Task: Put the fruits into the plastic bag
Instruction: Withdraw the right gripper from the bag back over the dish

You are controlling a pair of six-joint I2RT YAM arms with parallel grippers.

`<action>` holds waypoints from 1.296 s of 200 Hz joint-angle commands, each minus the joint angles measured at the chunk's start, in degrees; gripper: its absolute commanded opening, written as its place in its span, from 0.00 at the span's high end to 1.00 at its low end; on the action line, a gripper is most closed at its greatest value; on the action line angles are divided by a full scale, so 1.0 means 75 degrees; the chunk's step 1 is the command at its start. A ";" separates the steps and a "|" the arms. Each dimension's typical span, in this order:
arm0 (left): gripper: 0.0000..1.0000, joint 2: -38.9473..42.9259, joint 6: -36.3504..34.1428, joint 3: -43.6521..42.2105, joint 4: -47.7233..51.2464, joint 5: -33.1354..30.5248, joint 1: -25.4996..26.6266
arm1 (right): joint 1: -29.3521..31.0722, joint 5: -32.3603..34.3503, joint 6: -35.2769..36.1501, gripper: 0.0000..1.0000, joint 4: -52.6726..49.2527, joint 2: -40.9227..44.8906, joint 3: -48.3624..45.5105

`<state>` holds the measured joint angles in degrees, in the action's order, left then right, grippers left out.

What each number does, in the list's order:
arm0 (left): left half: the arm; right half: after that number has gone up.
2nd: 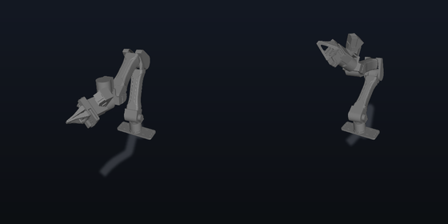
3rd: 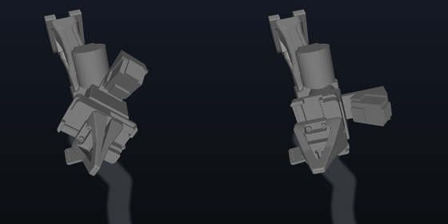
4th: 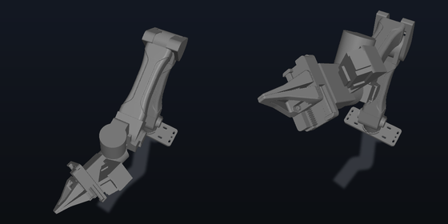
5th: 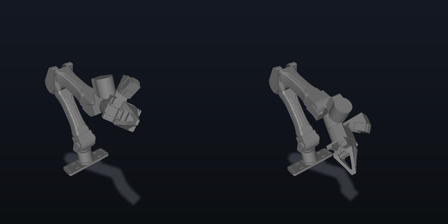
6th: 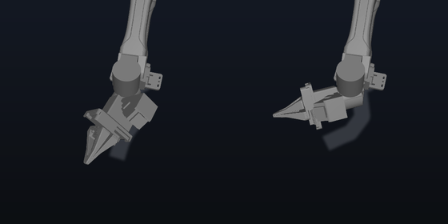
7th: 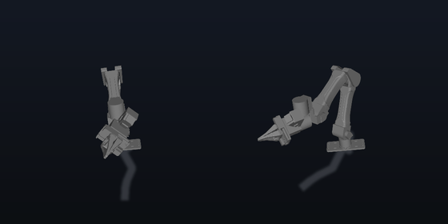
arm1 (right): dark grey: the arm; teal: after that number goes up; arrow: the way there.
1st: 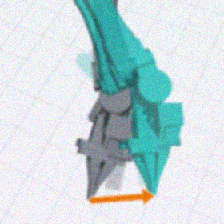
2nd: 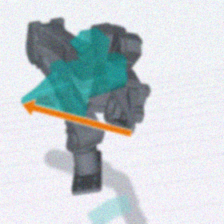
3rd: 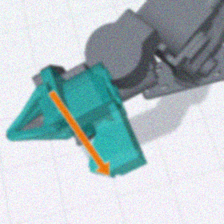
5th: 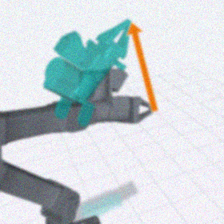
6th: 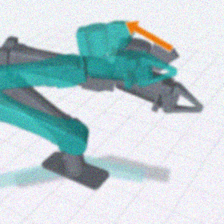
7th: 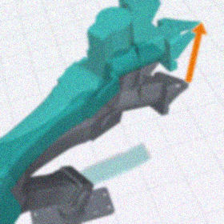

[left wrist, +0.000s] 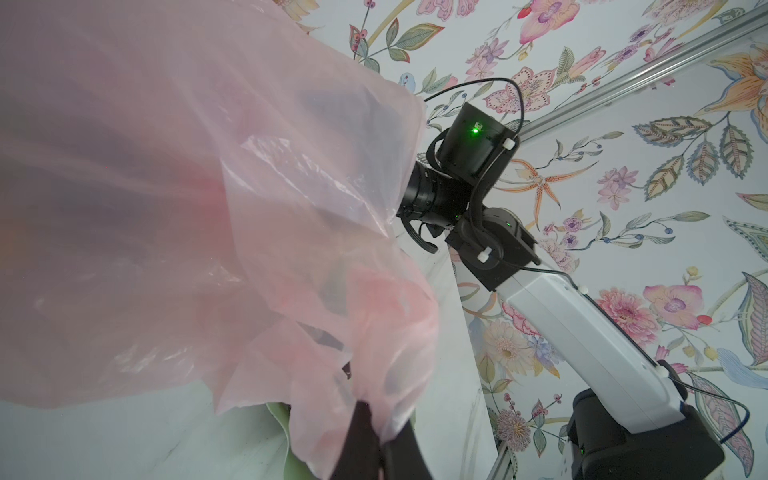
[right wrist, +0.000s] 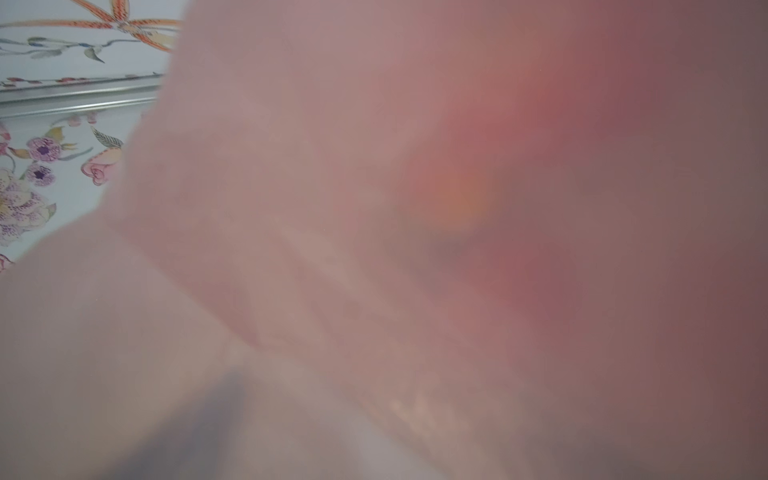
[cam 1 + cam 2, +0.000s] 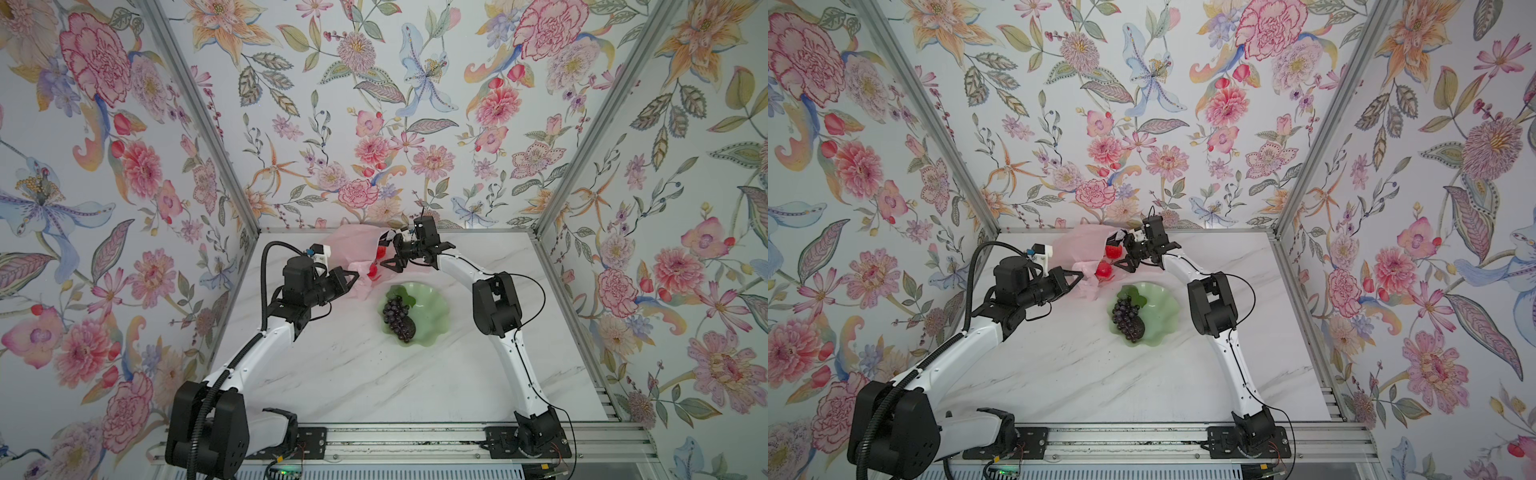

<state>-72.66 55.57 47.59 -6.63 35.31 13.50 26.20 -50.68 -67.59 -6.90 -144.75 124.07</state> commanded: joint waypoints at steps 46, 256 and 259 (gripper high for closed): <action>1.00 -0.0072 0.0506 -0.0281 -0.0656 -0.0380 -0.0065 | -0.0129 -0.0745 0.3412 0.01 -0.3797 0.1301 0.0244; 1.00 -0.0555 0.0858 -0.0196 -0.1193 -0.0507 -0.0053 | 0.0953 0.6203 0.8976 0.01 -0.8447 0.3498 -0.0292; 1.00 -0.0545 0.0853 -0.0204 -0.1184 -0.0512 -0.0053 | 0.0965 0.6206 0.8948 0.01 -0.8400 0.3530 -0.0357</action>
<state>-76.62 61.98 45.01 -14.72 31.09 13.50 32.25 -14.44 -3.92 -67.22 -121.64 124.20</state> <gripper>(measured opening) 0.044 0.989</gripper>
